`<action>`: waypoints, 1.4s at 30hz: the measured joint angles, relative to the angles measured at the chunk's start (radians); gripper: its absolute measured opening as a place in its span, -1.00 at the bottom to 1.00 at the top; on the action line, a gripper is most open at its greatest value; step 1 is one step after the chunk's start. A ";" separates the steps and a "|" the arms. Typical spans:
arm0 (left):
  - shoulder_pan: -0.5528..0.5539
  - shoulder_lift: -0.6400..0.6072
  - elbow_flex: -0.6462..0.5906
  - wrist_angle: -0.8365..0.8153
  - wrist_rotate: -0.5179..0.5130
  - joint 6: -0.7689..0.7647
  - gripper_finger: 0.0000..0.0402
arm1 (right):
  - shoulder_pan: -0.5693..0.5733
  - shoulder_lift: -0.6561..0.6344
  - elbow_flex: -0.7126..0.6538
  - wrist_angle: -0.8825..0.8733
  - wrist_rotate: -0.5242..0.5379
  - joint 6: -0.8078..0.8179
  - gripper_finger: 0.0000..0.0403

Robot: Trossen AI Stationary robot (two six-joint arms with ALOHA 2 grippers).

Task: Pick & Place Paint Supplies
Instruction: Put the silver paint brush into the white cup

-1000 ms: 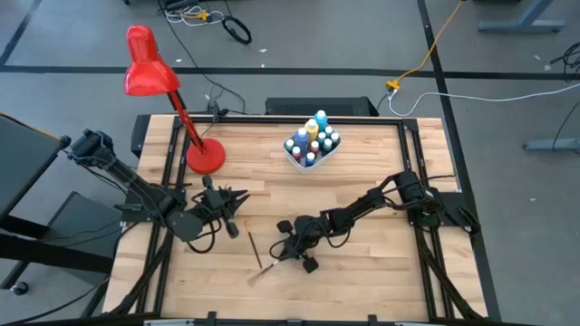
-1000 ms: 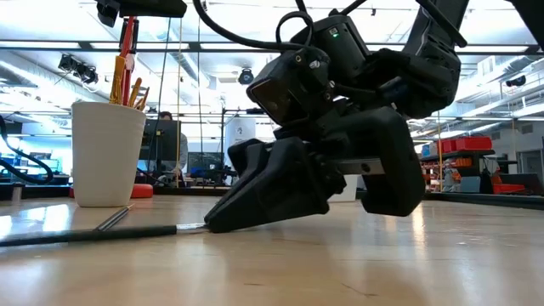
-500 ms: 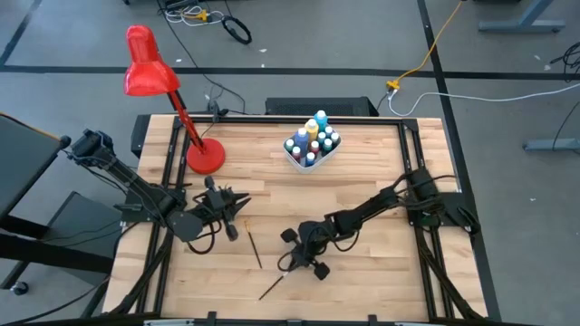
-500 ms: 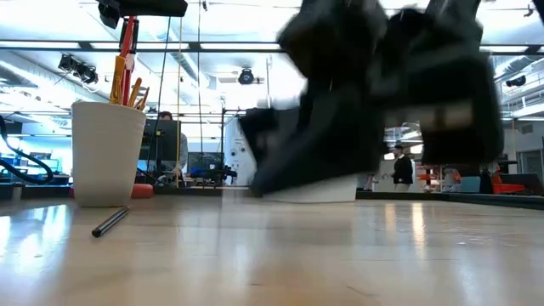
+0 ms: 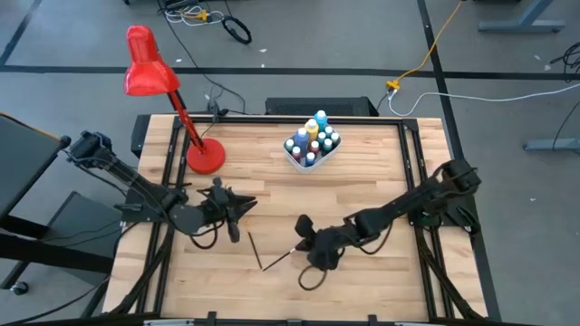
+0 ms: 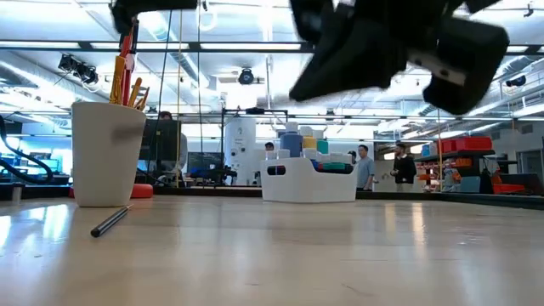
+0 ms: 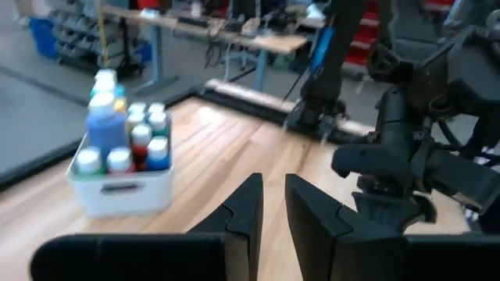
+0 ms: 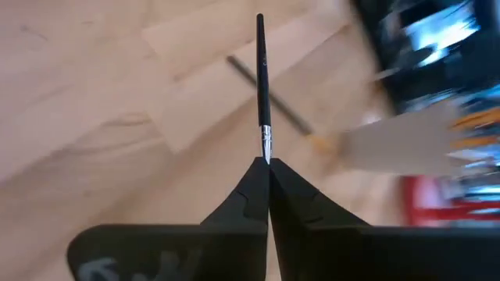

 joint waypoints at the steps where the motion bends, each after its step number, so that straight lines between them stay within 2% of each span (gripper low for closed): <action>1: 0.009 0.006 0.001 0.038 0.015 0.032 -0.67 | 0.011 -0.011 0.001 0.002 0.031 -0.038 -1.00; 5: 0.046 0.033 0.001 0.222 0.087 0.187 -0.67 | 0.051 -0.046 0.000 -0.012 0.144 -0.165 -1.00; 9: 0.092 0.063 0.001 0.338 0.228 0.282 -0.67 | 0.087 -0.083 0.000 -0.045 0.243 -0.297 -1.00; 14: 0.179 0.068 0.001 0.351 0.492 0.212 -0.67 | 0.133 -0.117 0.000 -0.053 0.318 -0.451 -1.00; 20: 0.277 0.073 0.001 0.357 0.697 0.107 -0.67 | 0.169 -0.155 0.001 -0.052 0.317 -0.584 -1.00; 25: 0.329 0.139 0.016 0.386 0.803 0.083 -0.63 | 0.176 -0.192 0.002 -0.054 0.329 -0.638 -1.00; 32: 0.348 0.254 0.115 0.359 0.900 0.119 -0.39 | 0.177 -0.239 0.002 -0.070 0.363 -0.681 -1.00; 37: 0.367 0.326 0.196 0.245 0.966 0.021 -0.26 | 0.183 -0.243 0.002 -0.057 0.389 -0.742 -1.00; 42: 0.371 0.397 0.229 0.232 1.056 -0.047 -0.21 | 0.183 -0.243 0.002 -0.067 0.408 -0.739 -1.00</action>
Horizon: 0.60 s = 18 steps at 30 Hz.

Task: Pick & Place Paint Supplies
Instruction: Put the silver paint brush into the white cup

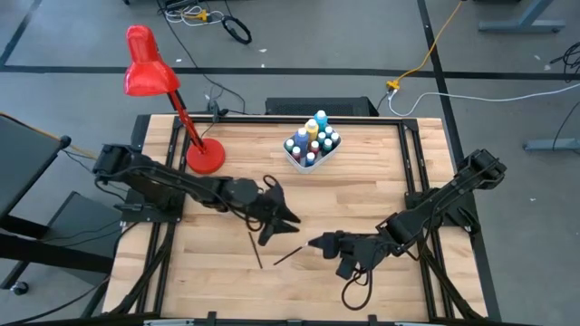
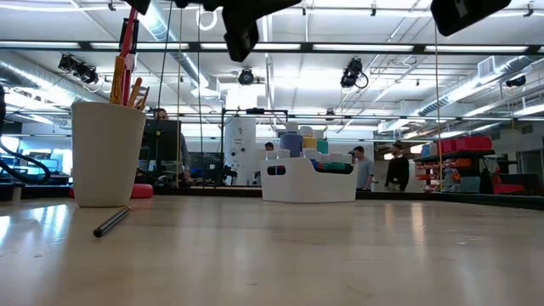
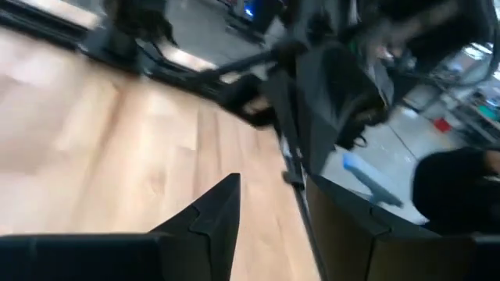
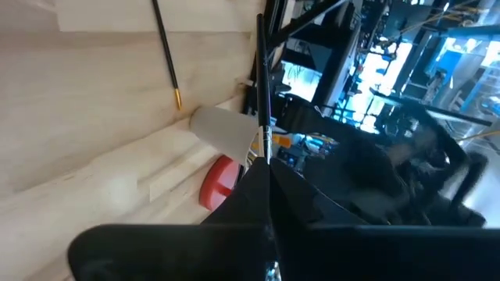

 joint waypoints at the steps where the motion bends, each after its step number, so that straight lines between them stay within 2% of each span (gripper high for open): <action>1: 0.000 0.012 0.002 0.001 0.016 -0.007 -0.21 | 0.000 0.000 0.000 0.001 0.006 0.001 -1.00; 7: -0.003 0.062 0.000 0.019 0.115 -0.046 -0.23 | 0.000 0.000 0.000 0.001 0.006 0.008 -1.00; 15: -0.026 0.062 0.000 0.030 0.119 -0.048 -0.23 | -0.019 0.000 0.000 0.002 0.008 0.038 -1.00; 18: -0.031 0.062 0.000 0.033 0.118 -0.049 -0.23 | -0.036 0.000 0.000 0.022 0.043 0.038 -1.00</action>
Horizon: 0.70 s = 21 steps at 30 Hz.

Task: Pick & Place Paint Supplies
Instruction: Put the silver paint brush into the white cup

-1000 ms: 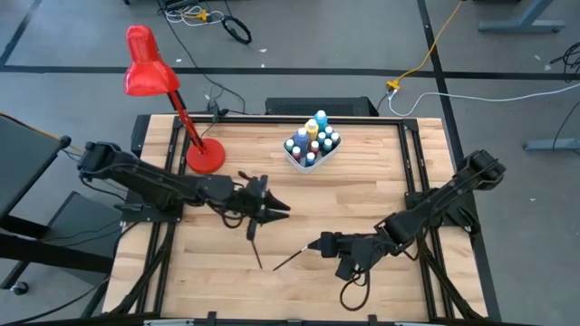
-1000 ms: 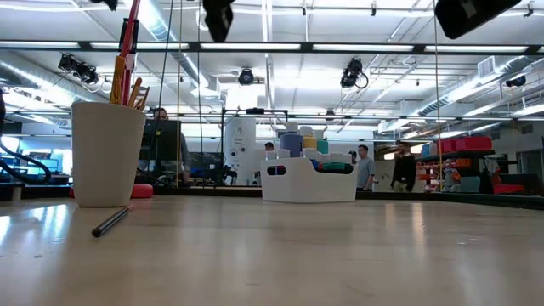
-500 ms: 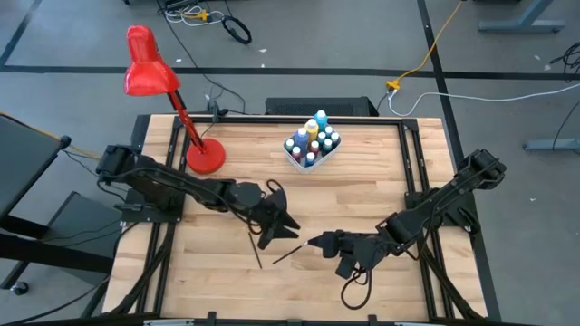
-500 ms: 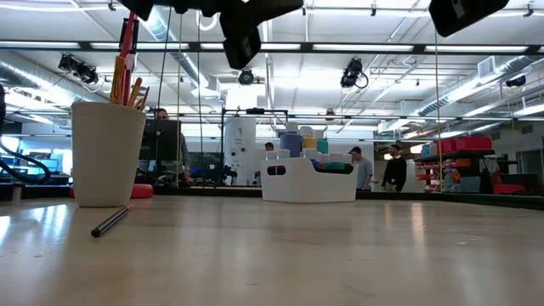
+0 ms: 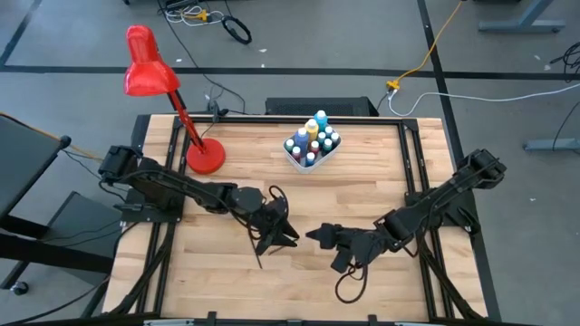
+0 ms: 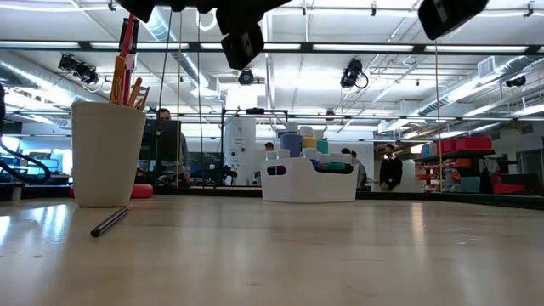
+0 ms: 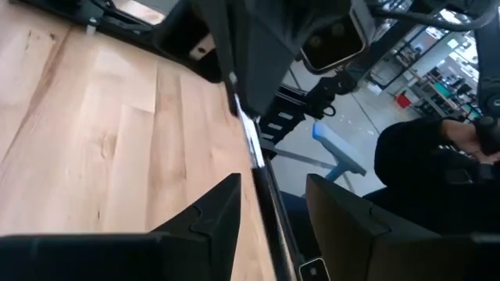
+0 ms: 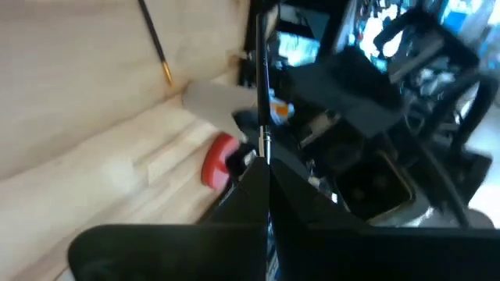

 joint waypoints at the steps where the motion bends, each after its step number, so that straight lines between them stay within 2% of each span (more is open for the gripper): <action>1: 0.000 0.000 0.000 -0.001 -0.004 0.000 -0.23 | -0.007 0.000 0.000 0.007 0.011 0.000 -1.00; 10: 0.000 0.000 -0.002 -0.003 -0.033 0.015 -0.29 | -0.058 0.000 0.000 0.006 -0.026 -0.005 -1.00; 13: 0.000 0.000 -0.002 -0.009 -0.033 0.021 -0.42 | -0.059 0.000 0.000 0.006 -0.030 -0.005 -1.00; 19: 0.000 0.000 -0.003 -0.018 -0.035 0.023 -0.84 | -0.057 0.000 0.001 0.020 -0.080 0.014 -0.98; 21: 0.000 0.000 -0.003 -0.022 -0.042 0.024 -0.89 | -0.058 0.000 0.001 0.026 -0.094 0.039 -0.95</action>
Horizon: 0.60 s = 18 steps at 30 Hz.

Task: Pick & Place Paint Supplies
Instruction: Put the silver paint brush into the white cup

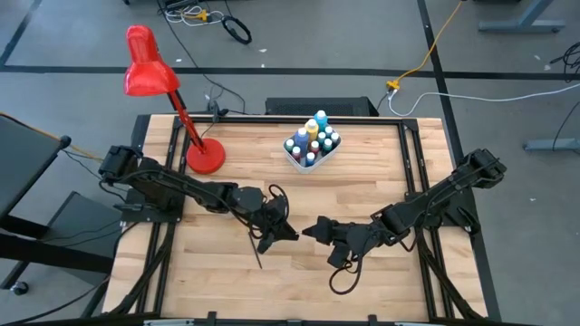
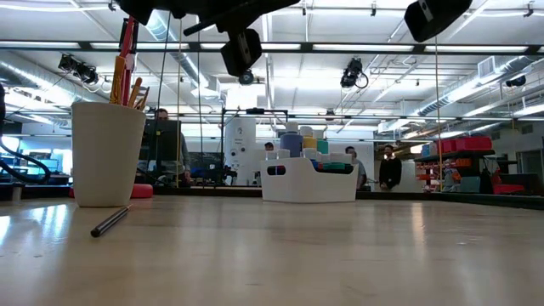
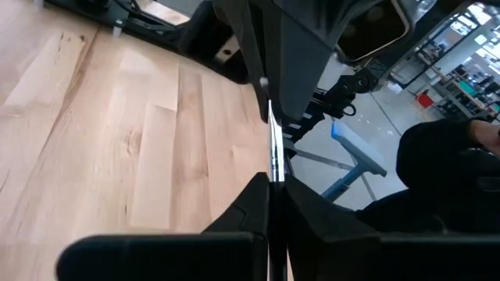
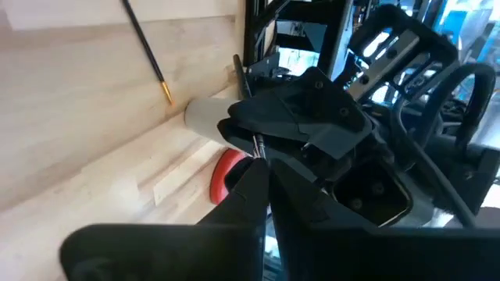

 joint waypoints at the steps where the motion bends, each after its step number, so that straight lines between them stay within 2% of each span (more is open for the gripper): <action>1: 0.000 0.000 0.000 -0.004 -0.010 0.001 -0.89 | 0.000 0.000 0.000 0.004 -0.004 0.014 -0.94; 8: -0.001 0.000 0.001 -0.006 -0.042 0.002 -0.80 | -0.001 0.001 0.000 0.015 -0.003 0.140 -0.85; 12: -0.001 0.000 0.002 -0.009 -0.061 0.042 -0.89 | 0.000 0.001 -0.001 0.016 -0.002 0.193 -0.84; 18: 0.000 -0.001 0.002 -0.018 -0.069 0.052 -0.87 | 0.015 0.001 -0.001 0.020 0.017 0.281 -0.83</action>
